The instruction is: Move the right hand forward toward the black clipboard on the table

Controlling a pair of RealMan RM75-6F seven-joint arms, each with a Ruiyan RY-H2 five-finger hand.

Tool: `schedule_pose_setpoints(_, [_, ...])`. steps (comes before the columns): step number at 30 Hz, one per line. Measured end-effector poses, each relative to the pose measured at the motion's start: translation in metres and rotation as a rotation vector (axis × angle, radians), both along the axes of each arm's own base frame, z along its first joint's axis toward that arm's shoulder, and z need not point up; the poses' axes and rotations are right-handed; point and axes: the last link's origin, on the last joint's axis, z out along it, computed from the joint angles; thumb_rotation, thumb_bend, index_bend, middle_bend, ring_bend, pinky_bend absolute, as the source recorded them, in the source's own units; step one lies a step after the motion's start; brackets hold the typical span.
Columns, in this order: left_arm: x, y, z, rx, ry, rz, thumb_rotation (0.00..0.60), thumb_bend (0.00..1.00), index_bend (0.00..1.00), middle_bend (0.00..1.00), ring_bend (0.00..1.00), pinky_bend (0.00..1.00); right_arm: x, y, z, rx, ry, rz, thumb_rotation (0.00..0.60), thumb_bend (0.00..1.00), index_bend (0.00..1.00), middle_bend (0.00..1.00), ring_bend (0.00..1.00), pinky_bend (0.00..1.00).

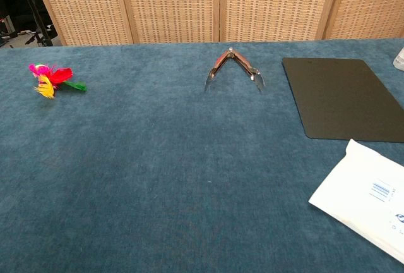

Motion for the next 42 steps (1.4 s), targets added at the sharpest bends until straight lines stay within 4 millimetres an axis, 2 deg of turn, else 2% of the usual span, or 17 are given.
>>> schedule_pose_setpoints(42, [0.0026, -0.0022, 0.0028, 0.008, -0.004, -0.013, 0.6, 0.18, 0.0, 0.0, 0.0, 0.0, 0.0017, 0.001, 0.0047, -0.03, -0.021, 0.032, 0.6, 0.16, 0.0, 0.0, 0.0, 0.0])
